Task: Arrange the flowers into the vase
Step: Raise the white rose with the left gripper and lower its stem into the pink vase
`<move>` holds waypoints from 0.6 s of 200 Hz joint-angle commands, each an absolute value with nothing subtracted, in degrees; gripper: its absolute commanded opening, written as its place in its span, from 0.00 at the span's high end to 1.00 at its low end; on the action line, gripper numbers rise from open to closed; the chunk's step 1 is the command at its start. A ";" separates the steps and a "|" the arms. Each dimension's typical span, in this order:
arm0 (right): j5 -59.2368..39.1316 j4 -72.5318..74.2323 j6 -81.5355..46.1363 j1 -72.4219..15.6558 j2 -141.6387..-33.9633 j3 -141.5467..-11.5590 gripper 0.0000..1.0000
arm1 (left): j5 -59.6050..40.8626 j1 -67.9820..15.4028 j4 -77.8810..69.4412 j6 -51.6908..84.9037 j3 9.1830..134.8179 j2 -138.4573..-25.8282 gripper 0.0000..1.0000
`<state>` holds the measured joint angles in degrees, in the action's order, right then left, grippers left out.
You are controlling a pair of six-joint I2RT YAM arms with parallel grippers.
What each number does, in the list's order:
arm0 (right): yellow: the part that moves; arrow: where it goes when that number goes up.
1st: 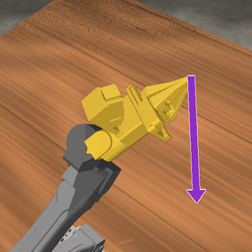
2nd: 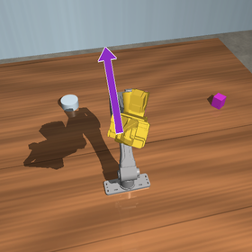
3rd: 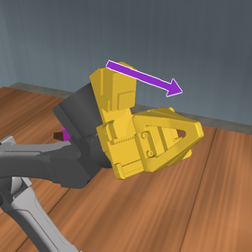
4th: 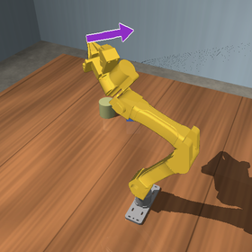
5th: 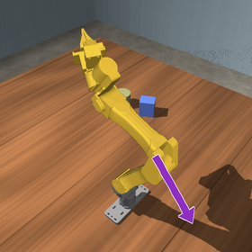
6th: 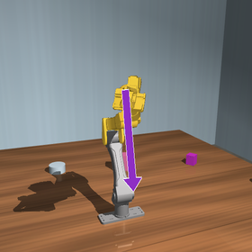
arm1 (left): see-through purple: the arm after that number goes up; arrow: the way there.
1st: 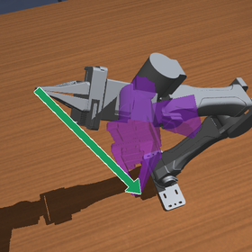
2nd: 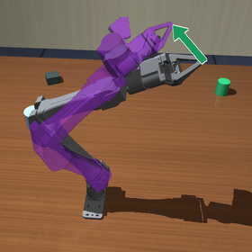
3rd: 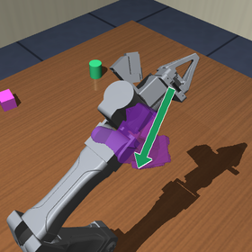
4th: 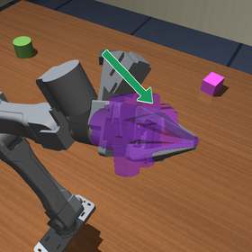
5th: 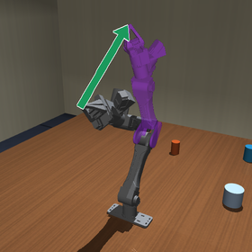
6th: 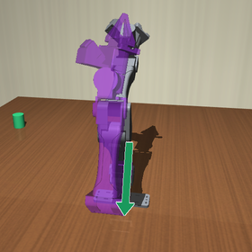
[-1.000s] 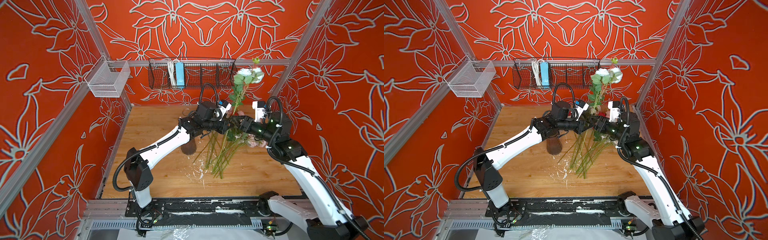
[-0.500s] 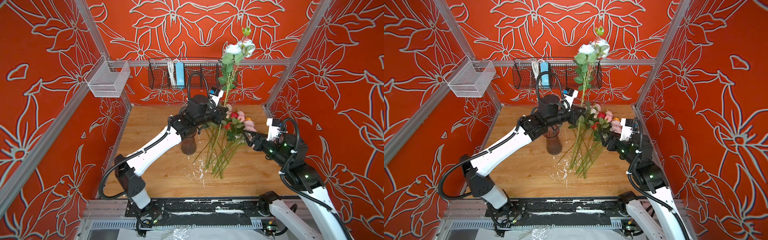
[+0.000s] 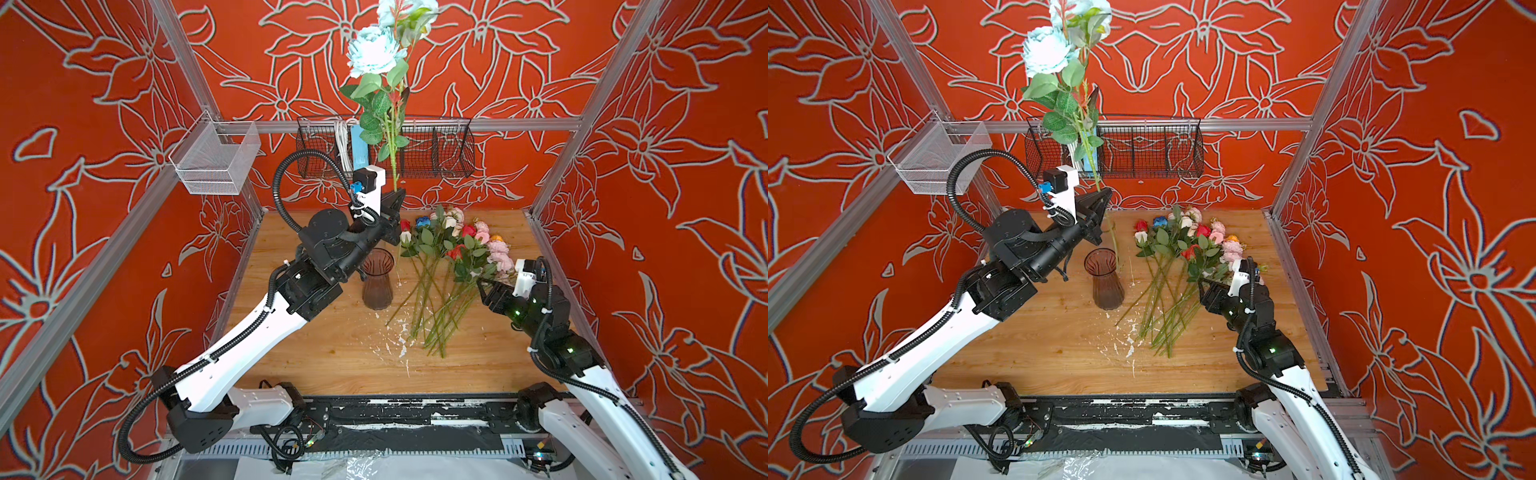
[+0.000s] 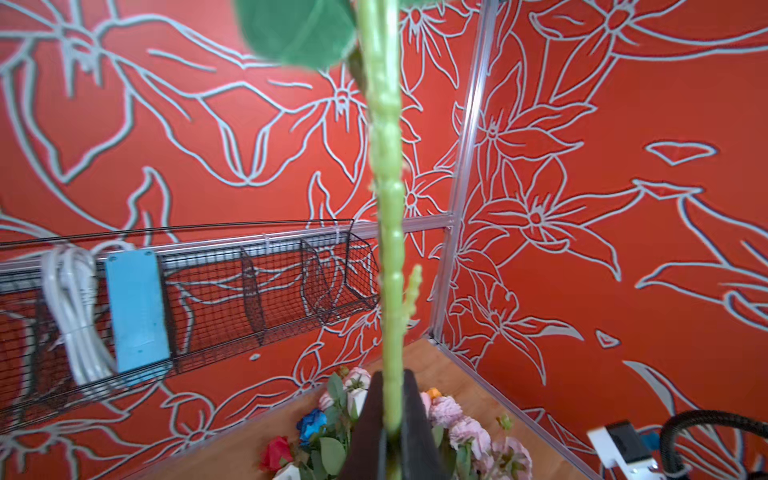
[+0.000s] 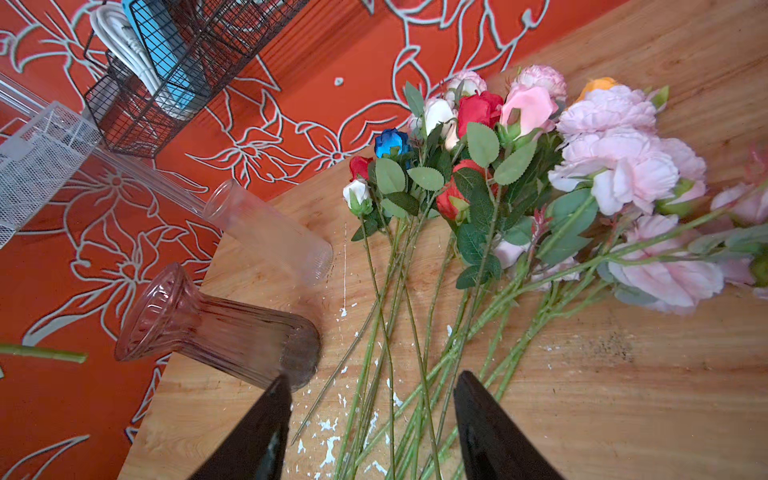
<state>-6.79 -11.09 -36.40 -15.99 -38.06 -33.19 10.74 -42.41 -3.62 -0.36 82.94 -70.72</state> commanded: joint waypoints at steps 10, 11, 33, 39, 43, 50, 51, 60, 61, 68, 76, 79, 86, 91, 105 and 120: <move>-9.12 -9.40 -36.54 -16.18 -41.24 -35.33 0.35 | 19.55 -42.06 -9.37 -6.57 82.29 -69.16 1.00; -9.09 -9.36 -36.55 -16.17 -41.36 -35.33 0.35 | 19.92 -42.03 -9.61 -6.80 82.32 -69.21 1.00; -8.11 -8.61 -36.62 -16.17 -42.10 -34.89 0.34 | 23.06 -41.31 -12.85 -12.02 83.50 -70.41 1.00; -7.88 -8.09 -36.88 -16.17 -42.27 -34.72 0.34 | 22.67 -40.63 -13.08 -12.15 83.74 -70.65 1.00; -7.83 -7.86 -36.99 -16.17 -42.40 -34.72 0.34 | 22.18 -39.99 -13.22 -11.81 83.76 -70.73 1.00; -7.75 -7.53 -37.40 -16.17 -42.60 -34.84 0.34 | 21.03 -38.47 -13.15 -10.24 83.67 -70.96 1.00; -7.74 -7.50 -37.47 -16.17 -42.61 -34.87 0.34 | 20.84 -38.22 -13.03 -9.91 83.67 -70.99 1.00; -7.82 -7.26 -37.69 -16.16 -42.87 -35.11 0.34 | 18.71 -36.01 -12.62 -7.18 83.51 -71.23 1.00; -7.82 -7.23 -37.70 -16.17 -42.88 -35.13 0.34 | 18.50 -35.76 -12.64 -6.80 83.41 -71.26 1.00; -7.82 -7.41 -37.70 -16.15 -43.00 -35.39 0.34 | 17.10 -34.02 -13.11 -4.71 83.01 -71.71 1.00; -7.98 -7.55 -37.47 -16.17 -43.15 -35.59 0.34 | 15.64 -32.48 -13.72 -3.50 82.79 -72.46 1.00; -8.00 -7.56 -37.43 -16.17 -43.15 -35.67 0.34 | 15.32 -32.10 -13.86 -3.44 82.83 -72.76 1.00; -8.00 -7.85 -37.28 -16.11 -43.24 -35.85 0.34 | 15.10 -31.46 -13.83 -3.24 83.19 -73.64 1.00; -7.92 -8.32 -37.19 -16.18 -43.24 -36.01 0.34 | 14.91 -31.15 -13.22 -2.69 83.54 -74.17 1.00; -7.76 -9.41 -36.92 -16.16 -43.02 -36.31 0.34 | 13.20 -30.59 -11.24 -0.42 83.80 -74.85 1.00; -7.11 -10.22 -36.74 -16.11 -42.55 -36.05 0.34 | 11.57 -30.58 -11.37 2.08 81.27 -74.38 1.00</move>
<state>-8.01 -9.26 -36.51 -15.99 -43.35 -34.09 15.68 -30.70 -10.68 -2.55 82.48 -74.35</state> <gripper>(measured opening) 0.659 0.060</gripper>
